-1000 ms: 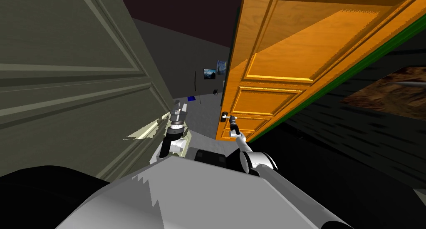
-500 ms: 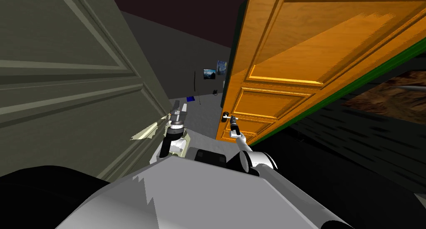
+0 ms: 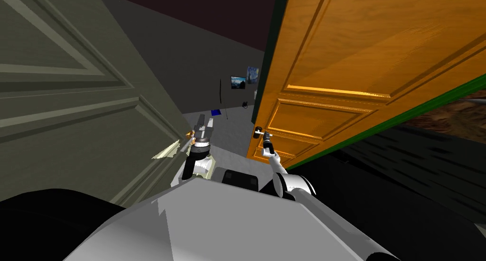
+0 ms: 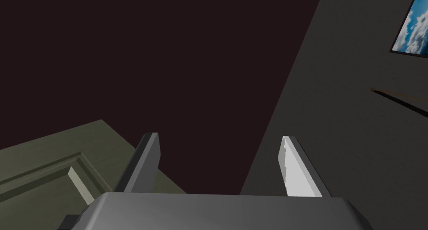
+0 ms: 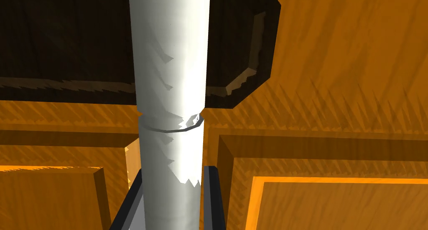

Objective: Push the door open

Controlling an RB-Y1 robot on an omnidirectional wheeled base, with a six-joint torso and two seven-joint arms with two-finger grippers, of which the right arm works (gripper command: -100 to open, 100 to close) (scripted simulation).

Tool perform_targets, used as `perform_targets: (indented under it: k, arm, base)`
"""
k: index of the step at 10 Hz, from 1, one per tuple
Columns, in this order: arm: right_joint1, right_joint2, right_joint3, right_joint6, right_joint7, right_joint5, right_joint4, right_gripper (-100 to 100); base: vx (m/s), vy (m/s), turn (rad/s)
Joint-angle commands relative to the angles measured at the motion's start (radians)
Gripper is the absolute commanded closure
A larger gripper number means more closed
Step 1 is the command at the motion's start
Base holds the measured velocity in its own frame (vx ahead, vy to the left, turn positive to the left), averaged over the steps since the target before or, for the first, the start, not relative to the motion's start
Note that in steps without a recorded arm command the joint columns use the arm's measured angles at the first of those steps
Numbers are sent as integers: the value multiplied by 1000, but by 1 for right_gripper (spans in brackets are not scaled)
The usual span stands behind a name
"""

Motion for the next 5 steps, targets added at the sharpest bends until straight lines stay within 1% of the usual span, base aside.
perform_targets:
  k: [1,4,5]
  arm:
    - [-9,-15,-26,-11,36,-24,4,100]
    - [-8,-5,-53,-16,88,-57,-2,100]
    - [-8,-5,-53,-16,88,-57,38,100]
  base:
    - [133,39,-81]
    - [143,25,-53]
    - [91,24,-9]
